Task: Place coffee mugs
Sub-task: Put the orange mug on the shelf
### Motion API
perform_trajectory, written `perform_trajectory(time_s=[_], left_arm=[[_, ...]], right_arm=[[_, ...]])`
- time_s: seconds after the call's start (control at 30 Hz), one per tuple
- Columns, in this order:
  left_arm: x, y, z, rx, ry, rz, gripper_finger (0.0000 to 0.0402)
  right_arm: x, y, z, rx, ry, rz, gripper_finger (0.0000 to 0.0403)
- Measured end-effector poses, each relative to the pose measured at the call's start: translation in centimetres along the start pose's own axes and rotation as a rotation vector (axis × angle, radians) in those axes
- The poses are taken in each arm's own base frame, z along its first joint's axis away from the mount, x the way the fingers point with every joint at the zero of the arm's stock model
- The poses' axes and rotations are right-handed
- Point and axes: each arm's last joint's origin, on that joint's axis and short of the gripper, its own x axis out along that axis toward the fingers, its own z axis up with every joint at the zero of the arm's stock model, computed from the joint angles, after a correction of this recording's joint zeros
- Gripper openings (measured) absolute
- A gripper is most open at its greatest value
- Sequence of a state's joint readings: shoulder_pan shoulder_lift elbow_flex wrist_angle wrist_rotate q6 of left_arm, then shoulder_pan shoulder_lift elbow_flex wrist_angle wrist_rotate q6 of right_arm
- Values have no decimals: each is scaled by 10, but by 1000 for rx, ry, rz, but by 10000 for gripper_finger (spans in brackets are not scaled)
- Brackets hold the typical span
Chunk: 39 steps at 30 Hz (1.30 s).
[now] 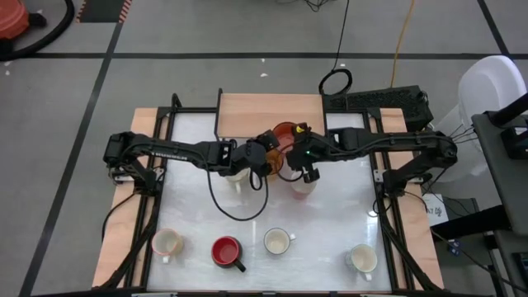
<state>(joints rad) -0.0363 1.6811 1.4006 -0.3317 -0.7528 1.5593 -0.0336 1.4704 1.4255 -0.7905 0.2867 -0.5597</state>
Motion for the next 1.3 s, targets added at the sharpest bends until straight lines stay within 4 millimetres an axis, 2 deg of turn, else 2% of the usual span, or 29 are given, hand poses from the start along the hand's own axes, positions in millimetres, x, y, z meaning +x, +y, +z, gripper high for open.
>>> perform_trajectory(time_s=[0.2,0.33,0.43,0.63,0.77,0.87,1.03,1.17,1.3], left_arm=[[-18,8,-6,-73,-96,32,124],[-36,16,-20,-126,-209,63,182],[-46,19,-31,-138,-241,73,200],[-60,21,-43,-187,-261,79,181],[-68,26,-48,-281,-367,74,155],[-76,36,-53,-340,-463,62,140],[-92,52,-64,-403,-644,6,136],[-94,49,-70,-447,-725,-127,136],[-92,41,-74,-484,-743,-236,136]], right_arm=[[-1,0,0,-51,-7,0,3],[0,1,0,-71,-25,48,3],[-4,0,3,-84,-48,66,3],[-27,-12,14,-112,-128,92,3],[-48,-25,21,-139,-212,138,3],[-57,-34,26,-135,-237,204,3],[-50,-41,37,-146,-230,321,3],[-42,-43,45,-165,-189,372,3],[-34,-43,53,-194,-221,467,3]])
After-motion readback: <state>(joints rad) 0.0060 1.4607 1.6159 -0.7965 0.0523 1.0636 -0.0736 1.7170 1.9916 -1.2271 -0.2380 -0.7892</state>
